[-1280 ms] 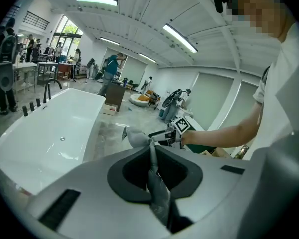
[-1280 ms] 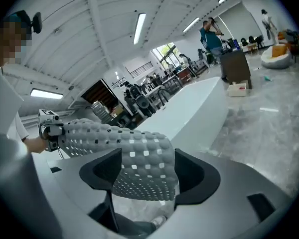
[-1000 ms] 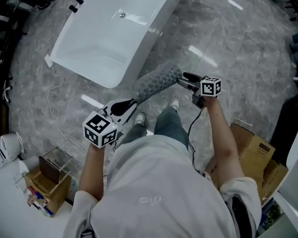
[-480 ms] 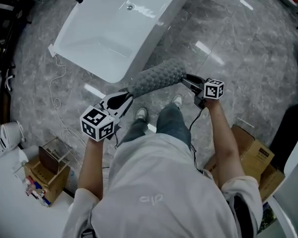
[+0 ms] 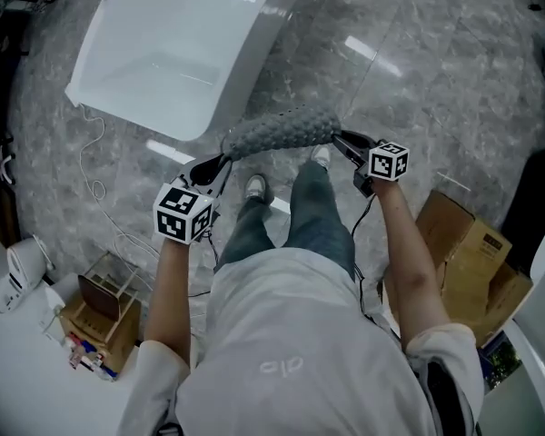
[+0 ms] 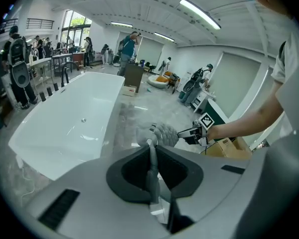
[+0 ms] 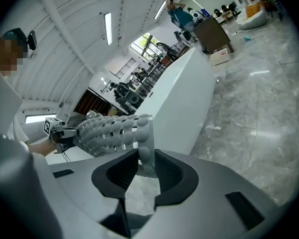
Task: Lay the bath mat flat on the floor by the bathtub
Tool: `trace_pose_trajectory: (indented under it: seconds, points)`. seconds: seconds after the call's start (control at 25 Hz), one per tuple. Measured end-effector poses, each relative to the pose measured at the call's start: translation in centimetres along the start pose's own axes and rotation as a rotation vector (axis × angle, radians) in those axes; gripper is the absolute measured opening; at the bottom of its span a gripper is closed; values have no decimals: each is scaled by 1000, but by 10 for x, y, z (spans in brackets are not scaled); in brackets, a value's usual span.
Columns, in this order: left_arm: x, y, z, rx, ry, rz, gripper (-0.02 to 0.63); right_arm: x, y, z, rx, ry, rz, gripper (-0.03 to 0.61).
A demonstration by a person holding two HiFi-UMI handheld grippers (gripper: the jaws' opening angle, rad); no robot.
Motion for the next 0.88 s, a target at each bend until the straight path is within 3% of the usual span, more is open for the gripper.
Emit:
trace_pose_trajectory:
  seconds: [0.24, 0.6, 0.88]
  points:
    - [38, -48, 33, 24, -7, 95, 49, 62, -16, -34, 73, -113, 19, 127]
    - [111, -107, 72, 65, 67, 196, 49, 157, -60, -73, 105, -242, 108, 121]
    - [147, -123, 97, 74, 96, 271, 49, 198, -93, -80, 107, -308, 158, 120]
Point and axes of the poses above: the fingertips, and each gripper's own axes: y backward along the fingers, z to its left, x out of its underside, the point moved 8 cm from there along y, backward along the fingers, and after that the axes turned 15 degrees about x, right-handed, at the moved point
